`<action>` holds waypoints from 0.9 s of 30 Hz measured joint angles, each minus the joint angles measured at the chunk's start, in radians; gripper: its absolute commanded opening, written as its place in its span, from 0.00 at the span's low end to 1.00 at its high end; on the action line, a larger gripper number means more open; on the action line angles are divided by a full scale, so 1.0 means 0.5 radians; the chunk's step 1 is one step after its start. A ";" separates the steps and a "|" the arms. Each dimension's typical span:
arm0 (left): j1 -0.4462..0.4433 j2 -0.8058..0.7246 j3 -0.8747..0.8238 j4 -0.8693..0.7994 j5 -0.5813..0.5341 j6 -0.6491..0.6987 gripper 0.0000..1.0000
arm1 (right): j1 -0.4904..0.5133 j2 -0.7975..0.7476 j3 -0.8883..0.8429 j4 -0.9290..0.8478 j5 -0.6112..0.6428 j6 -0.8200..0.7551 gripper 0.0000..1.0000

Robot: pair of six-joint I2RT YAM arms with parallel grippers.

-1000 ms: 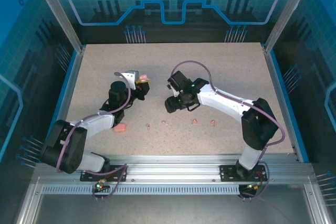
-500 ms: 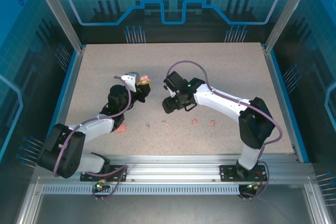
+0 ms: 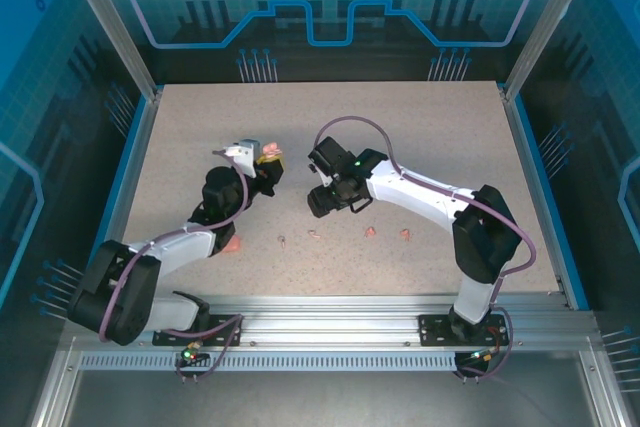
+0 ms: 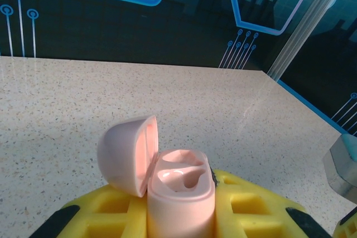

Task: Insert wireless bluetooth earbuds into charging case

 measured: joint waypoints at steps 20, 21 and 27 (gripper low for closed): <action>0.000 -0.140 -0.189 0.089 -0.017 0.002 0.00 | 0.063 0.100 0.019 -0.041 0.072 -0.060 0.65; 0.000 -0.154 -0.203 0.089 -0.018 0.002 0.00 | 0.067 0.108 0.018 -0.047 0.077 -0.066 0.65; 0.000 -0.269 -0.278 0.090 -0.043 0.002 0.00 | 0.080 0.130 0.018 -0.056 0.117 -0.069 0.64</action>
